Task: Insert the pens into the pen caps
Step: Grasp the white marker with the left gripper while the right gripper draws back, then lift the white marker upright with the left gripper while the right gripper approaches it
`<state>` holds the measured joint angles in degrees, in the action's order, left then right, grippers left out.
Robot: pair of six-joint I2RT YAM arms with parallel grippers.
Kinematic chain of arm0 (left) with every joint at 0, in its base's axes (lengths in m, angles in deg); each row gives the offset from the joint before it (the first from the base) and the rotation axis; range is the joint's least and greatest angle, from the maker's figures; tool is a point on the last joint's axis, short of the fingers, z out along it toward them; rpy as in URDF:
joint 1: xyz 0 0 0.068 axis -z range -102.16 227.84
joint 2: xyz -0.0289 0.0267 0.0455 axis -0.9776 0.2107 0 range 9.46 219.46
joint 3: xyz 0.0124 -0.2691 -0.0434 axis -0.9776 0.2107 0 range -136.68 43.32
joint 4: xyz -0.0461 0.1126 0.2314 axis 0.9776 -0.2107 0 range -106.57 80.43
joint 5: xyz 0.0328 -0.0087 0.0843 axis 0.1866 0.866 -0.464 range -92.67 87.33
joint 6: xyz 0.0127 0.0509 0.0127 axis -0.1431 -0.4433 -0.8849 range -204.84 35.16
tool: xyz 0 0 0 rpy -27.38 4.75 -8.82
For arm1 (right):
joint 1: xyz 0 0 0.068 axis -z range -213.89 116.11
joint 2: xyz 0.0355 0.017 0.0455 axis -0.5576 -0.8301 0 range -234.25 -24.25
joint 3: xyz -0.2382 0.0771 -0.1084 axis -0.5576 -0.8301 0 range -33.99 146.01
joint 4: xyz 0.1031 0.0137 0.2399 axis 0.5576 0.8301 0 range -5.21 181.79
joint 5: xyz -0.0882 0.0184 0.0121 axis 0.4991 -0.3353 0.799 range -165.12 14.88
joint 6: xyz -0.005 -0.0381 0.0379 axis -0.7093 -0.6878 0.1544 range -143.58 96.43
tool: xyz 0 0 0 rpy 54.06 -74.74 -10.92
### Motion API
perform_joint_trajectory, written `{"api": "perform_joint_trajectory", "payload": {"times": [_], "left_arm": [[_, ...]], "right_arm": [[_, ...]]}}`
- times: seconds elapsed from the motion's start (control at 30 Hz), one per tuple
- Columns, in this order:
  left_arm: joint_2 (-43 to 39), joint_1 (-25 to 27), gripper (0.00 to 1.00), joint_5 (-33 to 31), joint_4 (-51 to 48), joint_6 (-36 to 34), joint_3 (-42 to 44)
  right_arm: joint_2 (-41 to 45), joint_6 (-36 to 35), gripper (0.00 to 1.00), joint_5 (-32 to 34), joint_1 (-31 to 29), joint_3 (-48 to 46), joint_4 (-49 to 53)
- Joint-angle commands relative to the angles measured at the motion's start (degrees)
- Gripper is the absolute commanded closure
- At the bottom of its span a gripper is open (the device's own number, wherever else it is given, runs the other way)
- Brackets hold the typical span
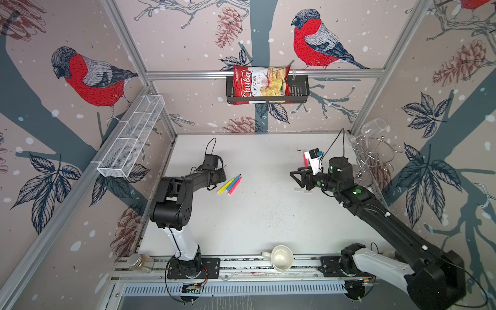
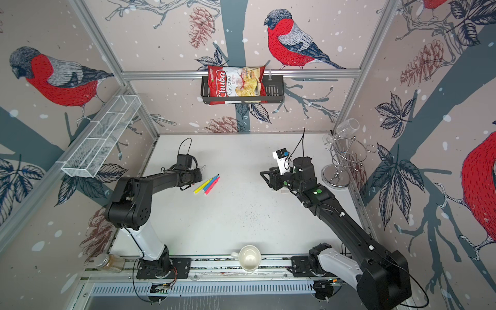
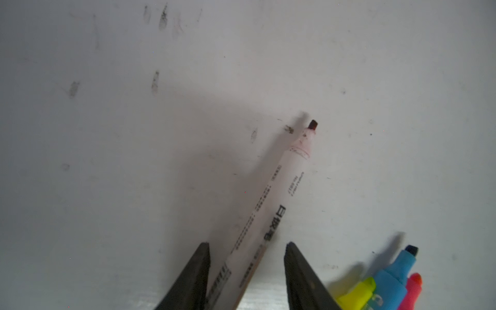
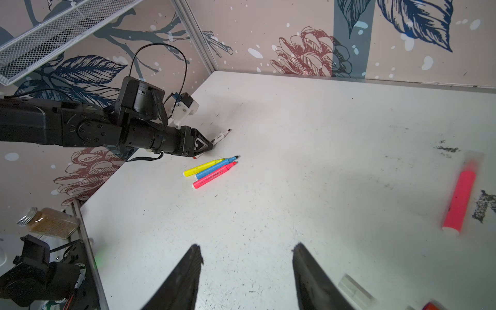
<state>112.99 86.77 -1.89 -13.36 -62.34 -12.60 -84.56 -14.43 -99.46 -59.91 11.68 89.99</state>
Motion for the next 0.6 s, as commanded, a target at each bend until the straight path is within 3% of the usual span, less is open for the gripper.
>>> {"api": "perform_joint_trajectory", "payload": {"times": [0.0,0.13,0.33,0.57], "left_arm": [[1.18,1.27,0.53,-1.89,-6.51,-0.16,-0.9],[2.79,2.38,0.58,-2.53,-8.05,-0.83,-0.88],[4.48,3.04,0.76,-3.42,-9.82,-1.95,-0.92],[4.84,3.19,0.81,-0.85,-9.06,-3.33,-0.94]], "right_arm": [[1.24,-0.26,0.44,0.61,0.17,-0.08,-0.84],[2.39,-0.27,0.44,0.87,0.44,-0.31,-0.85],[2.9,0.07,0.43,0.79,0.7,0.0,-0.93],[3.31,0.21,0.43,0.74,0.75,0.23,-1.08]]}}
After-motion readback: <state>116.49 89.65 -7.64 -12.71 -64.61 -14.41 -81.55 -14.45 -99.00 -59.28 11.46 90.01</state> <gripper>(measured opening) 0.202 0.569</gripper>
